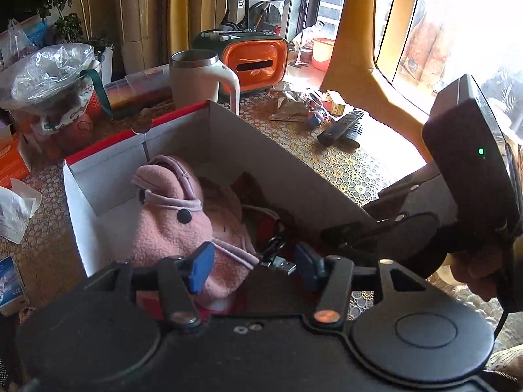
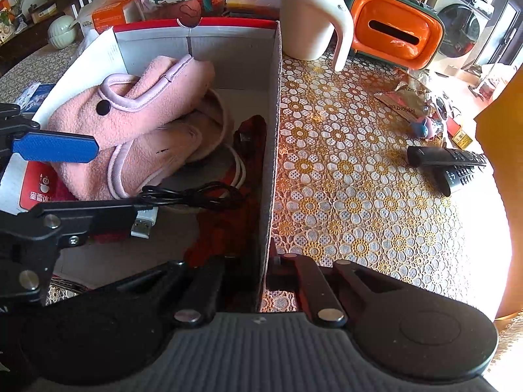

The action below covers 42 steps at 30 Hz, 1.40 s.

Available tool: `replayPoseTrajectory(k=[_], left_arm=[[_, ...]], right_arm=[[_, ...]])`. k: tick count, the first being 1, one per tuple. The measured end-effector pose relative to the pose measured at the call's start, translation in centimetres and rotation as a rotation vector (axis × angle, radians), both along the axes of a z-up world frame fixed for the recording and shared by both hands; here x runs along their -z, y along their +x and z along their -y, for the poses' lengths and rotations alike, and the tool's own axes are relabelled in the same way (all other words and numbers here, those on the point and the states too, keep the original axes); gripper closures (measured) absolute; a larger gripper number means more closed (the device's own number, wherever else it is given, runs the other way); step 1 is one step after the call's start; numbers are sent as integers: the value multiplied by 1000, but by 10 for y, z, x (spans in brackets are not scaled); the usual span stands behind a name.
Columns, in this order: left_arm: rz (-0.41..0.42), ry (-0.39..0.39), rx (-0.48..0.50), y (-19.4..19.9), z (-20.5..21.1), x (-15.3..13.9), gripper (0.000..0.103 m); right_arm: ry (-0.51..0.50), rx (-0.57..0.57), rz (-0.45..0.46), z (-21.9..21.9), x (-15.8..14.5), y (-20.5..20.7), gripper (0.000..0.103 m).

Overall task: Organize objects
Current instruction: 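Open the left gripper to release the black cable and withdraw, then reach the left gripper toward the small plush keychain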

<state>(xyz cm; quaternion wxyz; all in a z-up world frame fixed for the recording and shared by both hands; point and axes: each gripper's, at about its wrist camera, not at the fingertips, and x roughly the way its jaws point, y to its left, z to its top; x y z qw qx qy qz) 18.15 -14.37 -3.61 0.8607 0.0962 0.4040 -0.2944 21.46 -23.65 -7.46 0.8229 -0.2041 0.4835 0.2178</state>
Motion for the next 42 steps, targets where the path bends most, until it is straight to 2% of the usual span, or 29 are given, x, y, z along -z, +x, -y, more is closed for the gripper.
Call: replayPoseTrajectory(k=[3, 10, 14, 21, 25, 30, 36, 42], left_arm=[[18, -8, -21, -7, -16, -7, 40], [46, -3, -110, -21, -64, -20, 35], [79, 8, -192, -28, -99, -26, 18], [106, 6, -330, -33, -161, -29, 1], [107, 26, -401, -29, -188, -19, 1], [104, 90, -444, -15, -205, 4, 0], [115, 174, -456, 9, -205, 35, 1], [93, 214, -478, 34, -201, 58, 1]], right_arm=[[-6, -6, 5, -2, 0, -4, 99], [-13, 3, 6, -5, 0, -6, 99], [-17, 4, 4, -5, 0, -7, 99], [-28, 11, 5, -7, 0, -8, 99], [-28, 12, -2, -8, 0, -8, 99], [-29, 13, -6, -7, 0, -7, 99], [-31, 15, -14, -6, 0, -6, 99], [-39, 14, -22, -7, 0, -5, 99]])
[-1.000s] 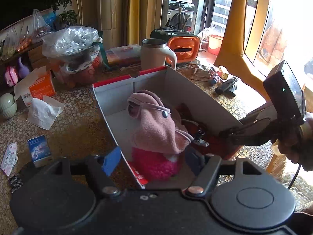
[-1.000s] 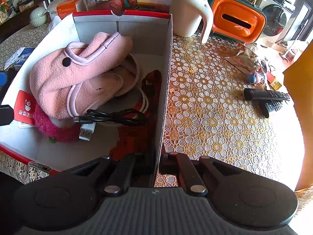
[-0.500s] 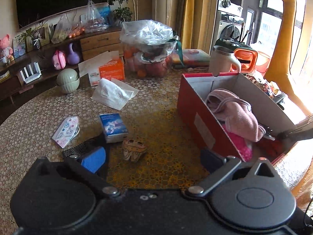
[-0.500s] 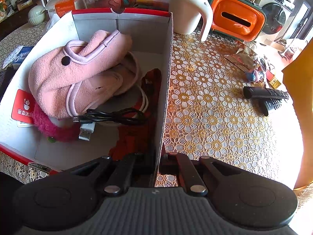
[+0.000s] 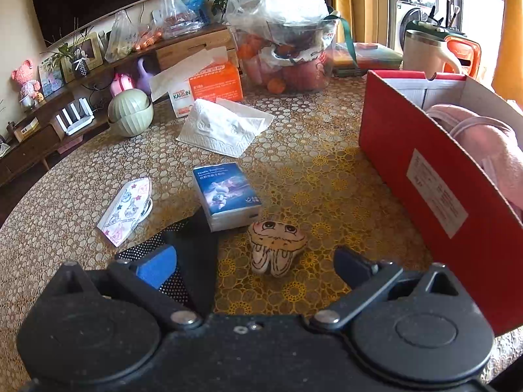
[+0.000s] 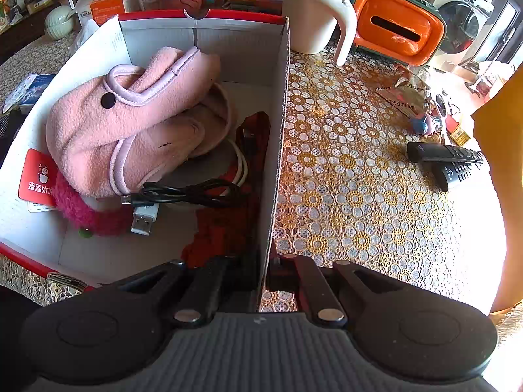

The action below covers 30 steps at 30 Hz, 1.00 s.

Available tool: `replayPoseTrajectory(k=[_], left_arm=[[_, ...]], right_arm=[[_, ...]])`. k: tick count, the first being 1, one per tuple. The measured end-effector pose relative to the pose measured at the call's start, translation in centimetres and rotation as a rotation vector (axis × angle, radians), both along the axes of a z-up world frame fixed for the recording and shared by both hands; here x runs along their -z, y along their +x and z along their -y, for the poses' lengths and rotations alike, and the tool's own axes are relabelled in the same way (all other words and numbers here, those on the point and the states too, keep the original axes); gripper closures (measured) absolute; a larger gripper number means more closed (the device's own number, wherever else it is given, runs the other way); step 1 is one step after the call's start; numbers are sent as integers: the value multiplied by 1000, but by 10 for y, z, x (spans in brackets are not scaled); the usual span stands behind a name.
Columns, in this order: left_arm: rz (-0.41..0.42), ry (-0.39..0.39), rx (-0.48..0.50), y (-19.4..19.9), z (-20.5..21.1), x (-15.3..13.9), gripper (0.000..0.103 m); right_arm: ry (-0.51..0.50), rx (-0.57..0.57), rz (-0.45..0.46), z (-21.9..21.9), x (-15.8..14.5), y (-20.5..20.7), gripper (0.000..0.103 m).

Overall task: Organize objects
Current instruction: 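Reach the left gripper toward the small plush keychain, then close the left gripper on the plush keychain and carry it over the shoebox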

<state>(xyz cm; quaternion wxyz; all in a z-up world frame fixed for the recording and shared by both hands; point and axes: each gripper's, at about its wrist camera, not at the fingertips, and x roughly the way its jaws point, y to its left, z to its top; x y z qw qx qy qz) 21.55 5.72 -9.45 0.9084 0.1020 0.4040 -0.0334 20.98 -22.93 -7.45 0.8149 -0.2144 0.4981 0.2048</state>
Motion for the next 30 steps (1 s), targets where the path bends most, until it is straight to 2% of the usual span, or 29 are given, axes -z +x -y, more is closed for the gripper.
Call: replayPoseTrajectory(k=[7, 13, 19, 23, 30], left_arm=[[-28, 48, -15, 24, 8, 17, 3], [-47, 58, -22, 36, 13, 28, 10], [-71, 44, -17, 40, 17, 32, 29], [-85, 30, -11, 40, 18, 32, 52], [-70, -6, -38, 31, 15, 20, 54]], right_arm=[[1, 0, -4, 0, 0, 0, 99], [3, 1, -6, 0, 1, 0, 99], [4, 1, -7, 0, 1, 0, 99], [4, 1, -6, 0, 1, 0, 99], [14, 11, 1, 1, 2, 0, 99]])
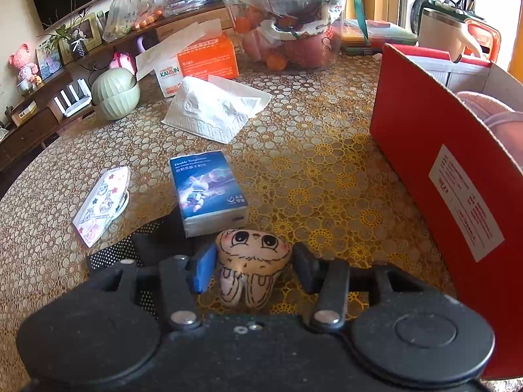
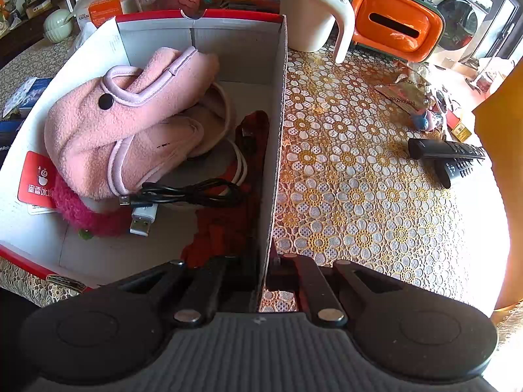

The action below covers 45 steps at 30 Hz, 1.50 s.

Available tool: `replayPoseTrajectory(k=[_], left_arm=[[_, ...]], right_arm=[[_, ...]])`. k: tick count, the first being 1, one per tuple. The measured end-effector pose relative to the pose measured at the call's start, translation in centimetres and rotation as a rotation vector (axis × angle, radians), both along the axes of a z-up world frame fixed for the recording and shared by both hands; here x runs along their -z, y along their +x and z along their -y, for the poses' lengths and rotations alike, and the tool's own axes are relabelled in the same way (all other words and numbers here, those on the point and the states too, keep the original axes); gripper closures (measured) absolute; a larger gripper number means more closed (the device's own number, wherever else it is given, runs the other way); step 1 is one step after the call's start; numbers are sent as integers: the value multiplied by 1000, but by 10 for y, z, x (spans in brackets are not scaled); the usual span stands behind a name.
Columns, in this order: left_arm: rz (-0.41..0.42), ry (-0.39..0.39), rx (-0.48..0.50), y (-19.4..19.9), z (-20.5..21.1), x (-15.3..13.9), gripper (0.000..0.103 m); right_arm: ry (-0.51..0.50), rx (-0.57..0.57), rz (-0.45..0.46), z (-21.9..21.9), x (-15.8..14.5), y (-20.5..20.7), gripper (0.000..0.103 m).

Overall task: Organize objects
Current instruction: 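Close the left gripper on the plush keychain and carry it over the shoebox, then lower the plush keychain into the shoebox and open the left gripper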

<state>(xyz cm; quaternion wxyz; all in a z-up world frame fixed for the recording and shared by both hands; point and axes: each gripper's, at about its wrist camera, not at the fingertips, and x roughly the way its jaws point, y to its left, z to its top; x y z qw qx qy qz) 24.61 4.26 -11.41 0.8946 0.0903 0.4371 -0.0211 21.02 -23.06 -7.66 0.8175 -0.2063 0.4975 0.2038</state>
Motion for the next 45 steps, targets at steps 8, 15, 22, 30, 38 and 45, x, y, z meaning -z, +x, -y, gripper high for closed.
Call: replayPoseTrajectory(k=[8, 15, 22, 30, 38, 45], left_arm=[[7, -14, -16, -30, 6, -38, 54], [16, -32, 15, -59, 28, -77, 54], [38, -54, 98, -79, 60, -113, 54], [36, -81, 194, -79, 112, -131, 53], [16, -62, 306, -62, 173, -129, 53], [-14, -85, 370, -34, 215, -119, 53]], right_arm=[[41, 6, 1, 5, 0, -1, 100], [57, 1, -2, 7, -1, -2, 99], [52, -17, 0, 7, -1, -2, 99], [60, -31, -7, 9, -1, 0, 99], [81, -43, -15, 14, 0, 4, 99], [92, -49, -18, 17, 1, 7, 99]])
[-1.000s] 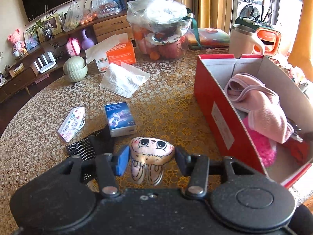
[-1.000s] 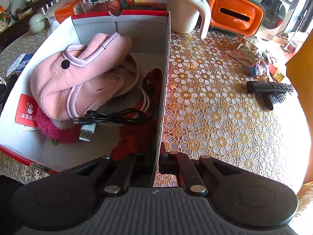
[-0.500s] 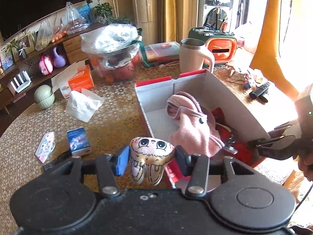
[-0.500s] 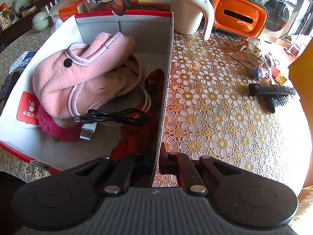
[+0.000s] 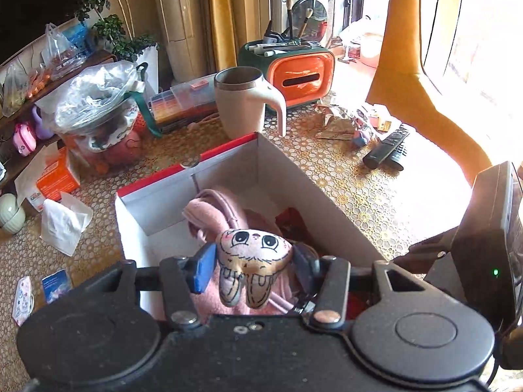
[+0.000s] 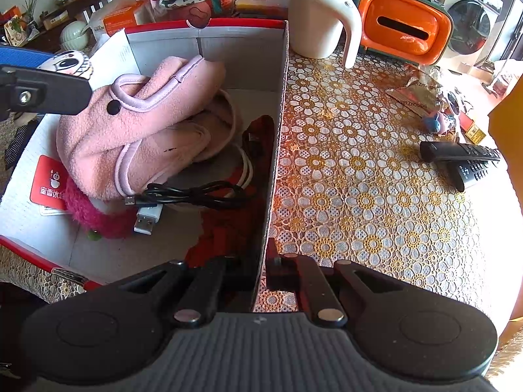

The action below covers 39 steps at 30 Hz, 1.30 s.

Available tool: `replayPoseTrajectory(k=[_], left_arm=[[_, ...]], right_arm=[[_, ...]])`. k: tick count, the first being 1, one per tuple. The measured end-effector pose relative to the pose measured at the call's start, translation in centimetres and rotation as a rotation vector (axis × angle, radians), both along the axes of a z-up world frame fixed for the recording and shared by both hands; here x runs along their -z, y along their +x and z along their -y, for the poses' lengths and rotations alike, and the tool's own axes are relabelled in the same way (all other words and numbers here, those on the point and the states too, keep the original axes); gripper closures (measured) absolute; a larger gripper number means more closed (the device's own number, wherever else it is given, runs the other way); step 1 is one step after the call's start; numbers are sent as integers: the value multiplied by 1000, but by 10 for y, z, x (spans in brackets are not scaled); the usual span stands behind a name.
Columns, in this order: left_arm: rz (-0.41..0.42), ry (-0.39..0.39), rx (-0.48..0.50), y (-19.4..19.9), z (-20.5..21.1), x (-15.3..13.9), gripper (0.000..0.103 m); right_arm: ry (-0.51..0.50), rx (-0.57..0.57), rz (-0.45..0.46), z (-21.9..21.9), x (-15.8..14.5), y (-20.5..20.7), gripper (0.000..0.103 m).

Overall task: Organize objects
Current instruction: 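Lower the plush keychain into the shoebox and open the left gripper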

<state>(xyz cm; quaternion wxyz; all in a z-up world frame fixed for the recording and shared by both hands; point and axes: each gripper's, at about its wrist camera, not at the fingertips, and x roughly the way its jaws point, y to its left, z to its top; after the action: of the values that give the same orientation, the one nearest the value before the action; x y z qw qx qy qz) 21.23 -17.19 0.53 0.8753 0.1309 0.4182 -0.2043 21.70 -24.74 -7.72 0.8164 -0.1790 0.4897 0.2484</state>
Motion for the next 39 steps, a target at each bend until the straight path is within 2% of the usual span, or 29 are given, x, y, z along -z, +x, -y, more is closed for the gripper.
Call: replayPoseTrajectory(k=[6, 11, 22, 29, 31, 35, 39], left_arm=[[-35, 5, 34, 24, 27, 16, 53], [-73, 40, 47, 41, 41, 38, 53], [-152, 76, 35, 67, 47, 77, 53], [-173, 102, 36, 70, 48, 88, 52], [-171, 106, 35, 69, 49, 89, 50], [-142, 110, 37, 64, 49, 85, 30], [-130, 87, 40, 57, 46, 79, 29]], right_arm=[[5, -5, -4, 1, 0, 2, 99], [8, -7, -9, 2, 1, 4, 99], [24, -6, -13, 5, 1, 2, 98], [26, -5, -15, 6, 1, 2, 98], [28, -3, -16, 6, 1, 2, 98], [29, -1, -17, 6, 1, 3, 98], [27, 3, -18, 7, 1, 3, 98]])
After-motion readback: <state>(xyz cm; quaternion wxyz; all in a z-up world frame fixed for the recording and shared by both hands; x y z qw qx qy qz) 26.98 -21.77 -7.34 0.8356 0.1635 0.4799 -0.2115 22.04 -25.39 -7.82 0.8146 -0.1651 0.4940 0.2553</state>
